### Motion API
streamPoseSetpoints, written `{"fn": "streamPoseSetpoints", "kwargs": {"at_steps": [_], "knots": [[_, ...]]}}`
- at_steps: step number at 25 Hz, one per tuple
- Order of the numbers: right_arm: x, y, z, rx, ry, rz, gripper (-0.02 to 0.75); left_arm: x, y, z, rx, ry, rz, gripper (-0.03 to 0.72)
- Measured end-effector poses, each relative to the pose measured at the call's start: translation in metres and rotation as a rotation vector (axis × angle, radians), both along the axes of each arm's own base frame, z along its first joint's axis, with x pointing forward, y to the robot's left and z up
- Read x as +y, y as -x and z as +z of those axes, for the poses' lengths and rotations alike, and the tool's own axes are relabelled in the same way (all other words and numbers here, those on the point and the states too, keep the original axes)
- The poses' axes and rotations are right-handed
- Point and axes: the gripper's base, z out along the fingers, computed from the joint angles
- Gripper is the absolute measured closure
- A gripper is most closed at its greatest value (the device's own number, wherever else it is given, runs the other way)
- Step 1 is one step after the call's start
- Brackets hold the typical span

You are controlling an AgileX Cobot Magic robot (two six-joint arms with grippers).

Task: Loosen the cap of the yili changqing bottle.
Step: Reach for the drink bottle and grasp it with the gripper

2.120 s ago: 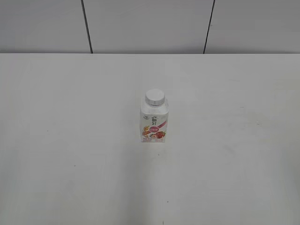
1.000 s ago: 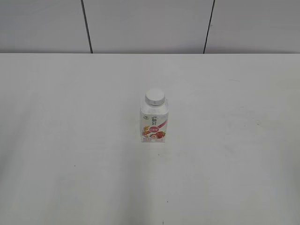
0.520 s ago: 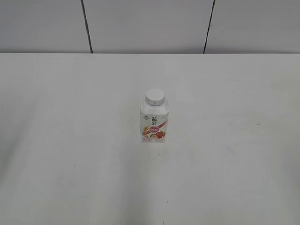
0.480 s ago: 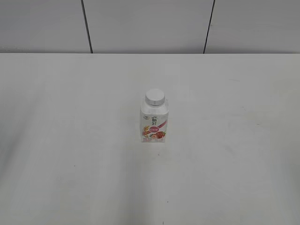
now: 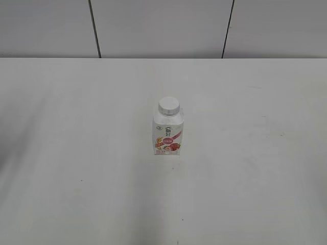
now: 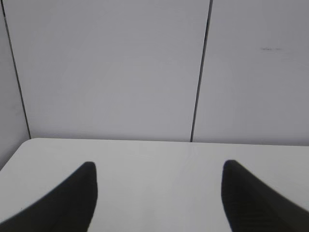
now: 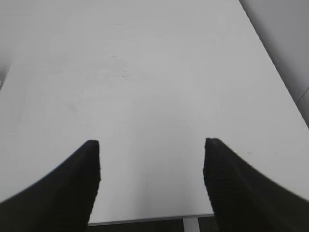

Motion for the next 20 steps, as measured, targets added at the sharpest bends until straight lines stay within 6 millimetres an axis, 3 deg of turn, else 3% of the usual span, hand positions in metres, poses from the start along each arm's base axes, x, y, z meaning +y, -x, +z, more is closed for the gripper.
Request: {"fn": "streamPoseSetpoints", "kwargs": {"at_steps": [12,20], "knots": [[0.0,0.0,0.0,0.0,0.0,0.0,0.209,-0.004,-0.028,-0.031,0.013,-0.009,-0.043,0.228],[0.001,0.0,0.0,0.0,-0.006,0.004,0.209,-0.018,-0.041,-0.067,0.081,-0.026,-0.203,0.231]]}}
